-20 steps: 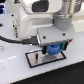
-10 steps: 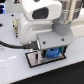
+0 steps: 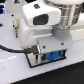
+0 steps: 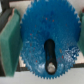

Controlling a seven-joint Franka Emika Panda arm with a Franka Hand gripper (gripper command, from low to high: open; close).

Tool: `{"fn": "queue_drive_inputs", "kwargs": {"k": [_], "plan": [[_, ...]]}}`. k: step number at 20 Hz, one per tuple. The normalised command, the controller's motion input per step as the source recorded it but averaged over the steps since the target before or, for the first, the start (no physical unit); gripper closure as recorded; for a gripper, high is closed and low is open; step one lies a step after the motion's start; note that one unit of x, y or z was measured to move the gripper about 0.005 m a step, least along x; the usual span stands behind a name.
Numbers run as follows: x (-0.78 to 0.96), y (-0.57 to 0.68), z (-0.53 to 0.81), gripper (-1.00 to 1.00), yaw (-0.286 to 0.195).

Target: Insert the blue gear onto the right peg, followed by the red gear

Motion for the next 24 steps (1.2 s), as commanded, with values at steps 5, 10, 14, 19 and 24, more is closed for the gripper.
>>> {"fn": "queue_drive_inputs", "kwargs": {"k": [5, 10, 14, 19, 24], "plan": [[-0.08, 0.1, 0.38, -1.0, 0.0], [-0.33, 0.13, 0.41, -1.0, 0.0], [-0.42, 0.27, 0.33, -1.0, 0.0], [-0.41, 0.4, 0.17, -1.0, 0.0], [-0.45, 0.49, 0.05, -1.0, 0.0]]}}
